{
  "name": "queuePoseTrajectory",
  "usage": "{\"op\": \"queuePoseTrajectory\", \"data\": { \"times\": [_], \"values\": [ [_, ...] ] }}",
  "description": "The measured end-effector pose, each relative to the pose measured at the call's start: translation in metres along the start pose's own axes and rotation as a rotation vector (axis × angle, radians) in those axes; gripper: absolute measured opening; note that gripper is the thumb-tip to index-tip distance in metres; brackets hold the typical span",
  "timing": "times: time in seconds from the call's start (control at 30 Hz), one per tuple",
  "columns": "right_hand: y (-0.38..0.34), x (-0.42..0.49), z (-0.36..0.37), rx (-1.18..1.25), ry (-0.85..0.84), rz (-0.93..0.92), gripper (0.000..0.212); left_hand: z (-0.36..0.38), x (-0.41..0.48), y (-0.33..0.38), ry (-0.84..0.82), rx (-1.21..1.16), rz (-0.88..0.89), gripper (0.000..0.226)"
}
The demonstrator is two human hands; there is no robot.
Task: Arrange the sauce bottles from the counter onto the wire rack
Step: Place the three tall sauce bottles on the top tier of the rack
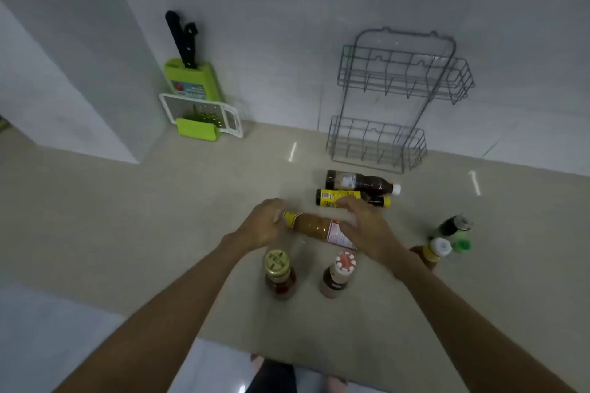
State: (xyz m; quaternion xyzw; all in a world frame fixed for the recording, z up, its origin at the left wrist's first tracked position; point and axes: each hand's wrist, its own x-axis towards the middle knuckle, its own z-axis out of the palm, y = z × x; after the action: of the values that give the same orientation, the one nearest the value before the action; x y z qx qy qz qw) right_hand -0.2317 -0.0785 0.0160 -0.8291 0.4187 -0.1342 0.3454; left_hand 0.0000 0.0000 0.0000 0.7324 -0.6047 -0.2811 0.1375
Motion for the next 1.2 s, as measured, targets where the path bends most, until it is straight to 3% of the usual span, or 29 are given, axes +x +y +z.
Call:
{"op": "queuePoseTrajectory", "data": {
  "times": [0.17, 0.3, 0.47, 0.6, 0.67, 0.73, 0.87, 1.0, 1.2],
  "values": [
    [0.017, 0.016, 0.017, -0.062, -0.087, 0.094, 0.051, 0.016, 0.040, -0.014, -0.169, 0.405, 0.107, 0.067],
    [0.030, 0.027, 0.023, -0.101, -0.117, 0.133, 0.065, 0.018, 0.054, -0.017, -0.213, 0.537, 0.219, 0.057],
    [0.038, 0.039, 0.020, -0.201, -0.399, 0.205, 0.085, 0.003, 0.050, -0.011, -0.047, 0.456, 0.323, 0.039],
    [0.038, 0.036, 0.017, -0.190, -0.481, 0.232, 0.087, -0.023, 0.048, 0.018, 0.158, 0.374, 0.673, 0.026],
    [0.036, 0.028, 0.017, -0.157, -0.364, 0.230, 0.079, -0.033, 0.051, 0.038, 0.275, 0.411, 0.874, 0.027],
    [0.031, 0.019, 0.013, -0.059, -0.194, 0.236, 0.072, -0.040, 0.055, 0.056, 0.400, 0.423, 0.903, 0.038],
    [0.010, 0.026, -0.037, 0.080, 0.076, 0.155, 0.060, -0.068, 0.072, 0.071, 0.573, 0.045, 0.541, 0.066],
    [-0.027, 0.061, -0.122, 0.153, 0.371, 0.008, 0.063, -0.091, 0.100, 0.086, 0.513, -0.303, 0.289, 0.067],
    [-0.071, 0.150, -0.202, 0.236, 0.757, -0.123, 0.064, -0.105, 0.155, 0.129, 0.278, -0.522, 0.151, 0.085]
  ]
}}
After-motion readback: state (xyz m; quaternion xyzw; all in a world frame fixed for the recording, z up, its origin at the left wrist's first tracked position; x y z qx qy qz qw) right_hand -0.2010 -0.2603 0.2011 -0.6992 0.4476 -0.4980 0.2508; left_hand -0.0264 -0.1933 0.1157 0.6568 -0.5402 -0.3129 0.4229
